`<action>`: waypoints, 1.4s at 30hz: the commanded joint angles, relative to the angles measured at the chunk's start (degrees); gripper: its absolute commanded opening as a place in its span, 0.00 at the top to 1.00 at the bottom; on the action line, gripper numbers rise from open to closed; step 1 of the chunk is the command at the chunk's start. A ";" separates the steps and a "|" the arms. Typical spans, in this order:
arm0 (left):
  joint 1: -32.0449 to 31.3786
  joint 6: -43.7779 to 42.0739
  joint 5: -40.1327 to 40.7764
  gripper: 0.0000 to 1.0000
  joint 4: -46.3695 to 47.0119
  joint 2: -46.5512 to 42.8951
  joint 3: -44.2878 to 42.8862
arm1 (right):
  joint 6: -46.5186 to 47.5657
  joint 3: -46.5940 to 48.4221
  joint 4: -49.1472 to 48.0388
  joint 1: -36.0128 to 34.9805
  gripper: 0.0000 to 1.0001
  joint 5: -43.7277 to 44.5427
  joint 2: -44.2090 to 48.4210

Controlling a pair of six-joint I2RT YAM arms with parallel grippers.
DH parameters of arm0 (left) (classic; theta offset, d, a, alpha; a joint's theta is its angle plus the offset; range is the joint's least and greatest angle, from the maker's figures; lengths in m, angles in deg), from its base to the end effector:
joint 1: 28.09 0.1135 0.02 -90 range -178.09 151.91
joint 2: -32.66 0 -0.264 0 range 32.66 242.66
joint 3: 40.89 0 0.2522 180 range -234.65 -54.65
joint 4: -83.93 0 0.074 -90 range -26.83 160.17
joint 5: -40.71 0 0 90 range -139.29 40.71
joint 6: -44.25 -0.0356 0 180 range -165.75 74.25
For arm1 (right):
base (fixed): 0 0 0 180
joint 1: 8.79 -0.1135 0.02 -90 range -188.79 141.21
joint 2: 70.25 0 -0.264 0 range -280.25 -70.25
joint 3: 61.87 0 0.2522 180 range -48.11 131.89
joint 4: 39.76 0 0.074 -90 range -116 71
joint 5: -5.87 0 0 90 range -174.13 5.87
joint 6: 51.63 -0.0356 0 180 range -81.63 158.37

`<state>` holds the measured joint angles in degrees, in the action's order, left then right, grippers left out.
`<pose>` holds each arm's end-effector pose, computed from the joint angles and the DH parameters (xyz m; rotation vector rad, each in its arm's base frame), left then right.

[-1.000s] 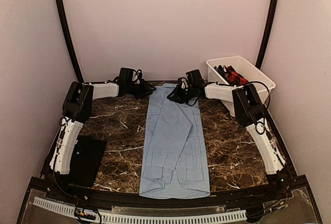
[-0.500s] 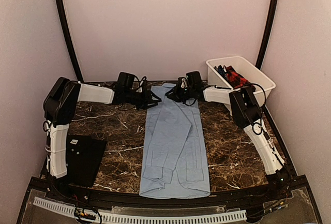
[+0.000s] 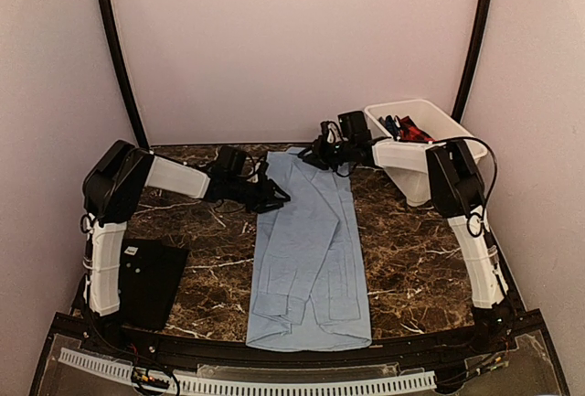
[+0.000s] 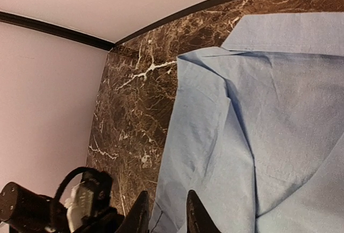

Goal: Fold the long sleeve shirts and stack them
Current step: Adjust the sleeve of the rectangle-folded shirt.

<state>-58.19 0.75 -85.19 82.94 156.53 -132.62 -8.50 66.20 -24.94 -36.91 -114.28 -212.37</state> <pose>0.3934 -0.2522 0.1423 0.0730 2.3891 -1.3886 0.4897 0.2820 0.1638 0.0134 2.2883 1.2953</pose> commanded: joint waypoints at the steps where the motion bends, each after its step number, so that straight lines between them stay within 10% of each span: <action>1: 0.23 -0.84 2.38 0.68 -0.50 2.78 -2.27 | 3.33 -6.39 -1.91 -0.40 0.78 -0.08 7.72; 42: 0.31 -6.72 9.53 0.69 -12.47 6.24 -10.45 | 10.70 -51.09 -8.59 -3.78 0.84 3.85 27.65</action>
<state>-58.09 -4.91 -76.89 73.04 162.11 -141.89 1.49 18.57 -31.25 -40.30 -111.27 -186.21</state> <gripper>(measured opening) 0.312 0.160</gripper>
